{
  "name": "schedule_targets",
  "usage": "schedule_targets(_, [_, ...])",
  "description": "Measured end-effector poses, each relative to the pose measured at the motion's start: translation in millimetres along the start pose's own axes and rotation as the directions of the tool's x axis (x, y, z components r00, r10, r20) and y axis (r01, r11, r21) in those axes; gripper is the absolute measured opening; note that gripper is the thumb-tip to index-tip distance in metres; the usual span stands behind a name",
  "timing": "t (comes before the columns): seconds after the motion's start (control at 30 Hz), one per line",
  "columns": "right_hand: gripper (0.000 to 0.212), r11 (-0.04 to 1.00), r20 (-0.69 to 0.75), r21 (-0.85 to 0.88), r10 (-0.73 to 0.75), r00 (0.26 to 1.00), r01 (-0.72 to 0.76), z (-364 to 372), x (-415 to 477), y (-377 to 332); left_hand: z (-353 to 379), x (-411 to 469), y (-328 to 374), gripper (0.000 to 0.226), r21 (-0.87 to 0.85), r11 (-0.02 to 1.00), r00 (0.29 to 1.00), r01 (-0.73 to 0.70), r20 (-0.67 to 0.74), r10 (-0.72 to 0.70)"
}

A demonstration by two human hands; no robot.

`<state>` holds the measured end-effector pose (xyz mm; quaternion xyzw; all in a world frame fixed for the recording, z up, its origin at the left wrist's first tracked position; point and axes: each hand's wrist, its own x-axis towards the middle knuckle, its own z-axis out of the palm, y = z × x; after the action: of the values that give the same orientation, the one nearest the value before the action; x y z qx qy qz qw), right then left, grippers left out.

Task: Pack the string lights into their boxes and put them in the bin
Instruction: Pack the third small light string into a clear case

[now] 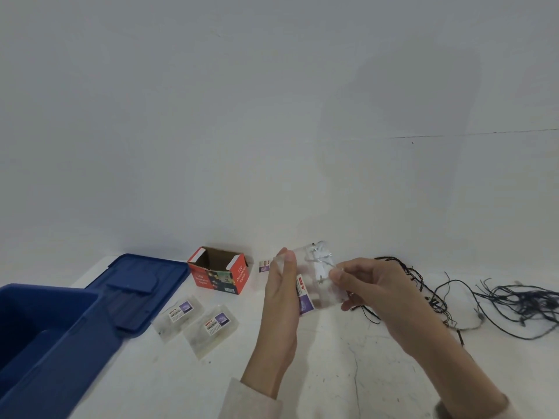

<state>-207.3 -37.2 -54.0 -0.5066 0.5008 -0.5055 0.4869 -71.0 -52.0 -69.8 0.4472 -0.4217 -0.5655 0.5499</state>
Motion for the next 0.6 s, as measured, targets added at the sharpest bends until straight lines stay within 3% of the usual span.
schedule_targets(0.2, [0.012,1.0,0.006,-0.007,-0.015,1.0,0.015,6.2,-7.7,6.8,-0.7,0.7,-0.3,0.041,0.059,0.997,0.995,-0.051,-0.08,0.056])
schedule_targets(0.37, [0.011,0.999,-0.012,-0.037,-0.029,1.0,0.029,12.5,-15.5,10.8,1.5,-2.7,2.9,0.032,0.081,0.994,0.995,-0.07,-0.062,0.076])
schedule_targets(0.43, [0.007,0.996,-0.09,-0.034,-0.085,0.992,0.082,18.2,-18.3,10.8,3.7,-2.9,5.1,0.027,0.055,0.996,0.994,-0.067,-0.081,0.071])
schedule_targets(0.6, [0.026,0.961,-0.196,-0.046,-0.278,0.94,0.274,33.5,-24.4,12.6,6.8,-2.6,10.5,0.032,-0.063,0.997,0.991,-0.034,-0.13,0.026])
